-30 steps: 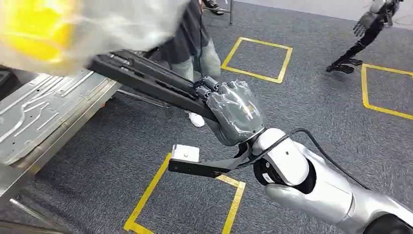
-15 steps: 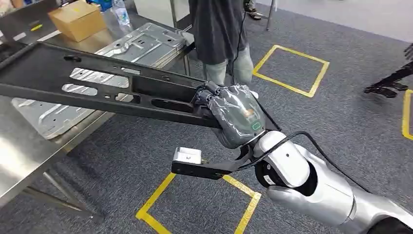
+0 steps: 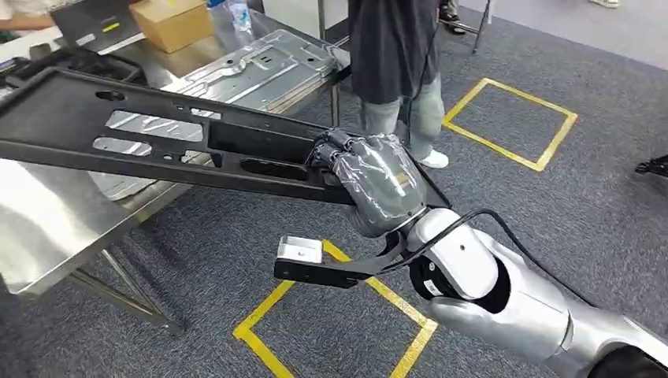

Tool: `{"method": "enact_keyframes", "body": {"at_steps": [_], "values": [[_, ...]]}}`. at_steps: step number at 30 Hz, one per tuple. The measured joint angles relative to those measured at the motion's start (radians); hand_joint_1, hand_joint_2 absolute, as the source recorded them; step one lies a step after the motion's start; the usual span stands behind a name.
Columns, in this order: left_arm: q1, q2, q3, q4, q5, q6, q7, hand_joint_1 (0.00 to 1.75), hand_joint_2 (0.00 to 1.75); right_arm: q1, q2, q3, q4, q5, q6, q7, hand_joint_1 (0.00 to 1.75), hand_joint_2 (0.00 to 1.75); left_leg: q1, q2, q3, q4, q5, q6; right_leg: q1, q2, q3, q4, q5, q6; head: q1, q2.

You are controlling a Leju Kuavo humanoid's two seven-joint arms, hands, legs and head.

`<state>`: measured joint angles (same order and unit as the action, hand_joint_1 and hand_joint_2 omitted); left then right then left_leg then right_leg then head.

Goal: Take the parts from the cabinet and place them on the table.

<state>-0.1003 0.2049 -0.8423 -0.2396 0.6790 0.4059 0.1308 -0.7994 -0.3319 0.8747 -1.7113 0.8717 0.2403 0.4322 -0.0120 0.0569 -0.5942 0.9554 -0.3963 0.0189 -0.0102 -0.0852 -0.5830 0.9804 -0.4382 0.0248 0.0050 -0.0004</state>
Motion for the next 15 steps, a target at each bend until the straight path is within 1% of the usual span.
{"method": "enact_keyframes", "body": {"at_steps": [2,3,4,5,6,7,8,9,10,11,12,13,14,15], "values": [[0.001,0.003,0.002,0.0,0.0,0.003,-0.003,0.0,1.75,0.001,0.0,0.001,0.001,-0.001,0.002,-0.001,1.75,1.75,-0.005,-0.017,-0.005,0.001,0.0,0.006,-0.004,-0.016,0.004,-0.003,-0.002,0.009,0.0,0.0],[0.003,0.004,0.002,0.0,0.0,0.004,-0.008,0.0,1.75,0.001,0.0,0.001,0.001,-0.002,0.002,-0.001,1.75,1.75,-0.006,-0.027,-0.001,-0.006,0.004,0.013,-0.003,-0.023,0.009,-0.005,-0.004,0.017,0.0,0.0],[0.005,0.005,0.002,0.0,-0.001,0.005,-0.011,0.0,1.75,0.001,-0.001,-0.002,0.002,-0.002,0.003,-0.001,1.75,1.75,0.007,-0.04,0.018,-0.017,0.011,0.019,-0.009,0.0,0.009,0.008,-0.015,0.022,0.001,0.0],[0.003,0.006,0.003,0.0,-0.001,0.006,-0.014,0.0,1.75,0.001,-0.001,-0.002,0.002,-0.002,0.003,-0.002,1.75,1.75,0.008,-0.048,0.021,-0.02,0.013,0.028,-0.007,0.037,-0.004,0.045,-0.041,0.02,0.0,0.0],[0.0,0.006,0.004,0.0,-0.001,0.006,-0.018,0.0,1.75,0.001,-0.002,-0.002,0.003,-0.003,0.003,-0.002,1.75,1.75,0.007,-0.056,0.022,-0.02,0.014,0.031,-0.006,0.062,-0.041,0.126,-0.084,0.019,0.002,0.0],[-0.002,0.006,0.005,0.0,-0.001,0.006,-0.019,0.0,1.75,0.003,-0.004,-0.002,0.003,-0.004,0.006,-0.003,1.75,1.75,0.008,-0.067,0.023,-0.019,0.014,0.032,-0.006,0.075,-0.082,0.212,-0.121,0.02,0.003,0.0],[-0.003,0.006,0.006,0.0,-0.001,0.006,-0.02,0.0,1.75,0.007,-0.006,-0.001,0.004,-0.005,0.007,-0.004,1.75,1.75,0.007,-0.081,0.023,-0.019,0.013,0.033,-0.006,0.078,-0.123,0.29,-0.147,0.021,0.004,0.0],[-0.001,0.004,0.008,-0.001,-0.001,0.005,-0.021,0.0,1.75,0.011,-0.007,0.0,0.006,-0.005,0.009,-0.004,1.75,1.75,0.007,-0.094,0.024,-0.019,0.013,0.033,-0.006,0.078,-0.15,0.334,-0.151,0.021,0.003,0.0],[0.001,0.003,0.008,-0.001,-0.001,0.003,-0.021,0.0,1.75,0.014,-0.008,0.0,0.007,-0.006,0.01,-0.005,1.75,1.75,0.008,-0.107,0.026,-0.018,0.012,0.032,-0.006,0.078,-0.151,0.32,-0.129,0.021,0.003,0.0],[0.001,0.002,0.009,-0.001,-0.001,0.002,-0.022,0.0,1.75,0.013,-0.009,0.0,0.008,-0.008,0.011,-0.007,1.75,1.75,0.01,-0.123,0.027,-0.017,0.011,0.031,-0.007,0.08,-0.125,0.252,-0.084,0.021,0.004,0.0],[0.0,0.002,0.011,-0.001,-0.002,0.002,-0.023,0.0,1.75,0.012,-0.009,0.0,0.008,-0.01,0.011,-0.008,1.75,1.75,0.013,-0.137,0.029,-0.014,0.009,0.028,-0.009,0.087,-0.084,0.161,-0.034,0.021,0.004,0.0],[0.001,0.002,0.011,-0.001,-0.004,0.002,-0.023,0.0,1.75,0.012,-0.009,0.0,0.008,-0.011,0.011,-0.01,1.75,1.75,0.015,-0.15,0.029,-0.009,0.006,0.023,-0.013,0.111,-0.039,0.066,0.009,0.022,0.004,0.0],[0.001,0.002,0.011,-0.001,-0.005,0.002,-0.024,0.0,1.75,0.011,-0.01,0.0,0.009,-0.011,0.012,-0.011,1.75,1.75,0.014,-0.16,0.02,-0.003,0.001,0.016,-0.023,0.171,-0.016,0.007,0.016,0.026,0.005,0.0],[0.0,0.003,0.012,-0.001,-0.005,0.002,-0.026,0.0,1.75,0.011,-0.01,0.0,0.009,-0.013,0.013,-0.012,1.75,1.75,0.012,-0.171,0.013,0.006,-0.003,0.011,-0.022,0.156,-0.017,0.005,0.017,0.024,0.003,0.0]]}}
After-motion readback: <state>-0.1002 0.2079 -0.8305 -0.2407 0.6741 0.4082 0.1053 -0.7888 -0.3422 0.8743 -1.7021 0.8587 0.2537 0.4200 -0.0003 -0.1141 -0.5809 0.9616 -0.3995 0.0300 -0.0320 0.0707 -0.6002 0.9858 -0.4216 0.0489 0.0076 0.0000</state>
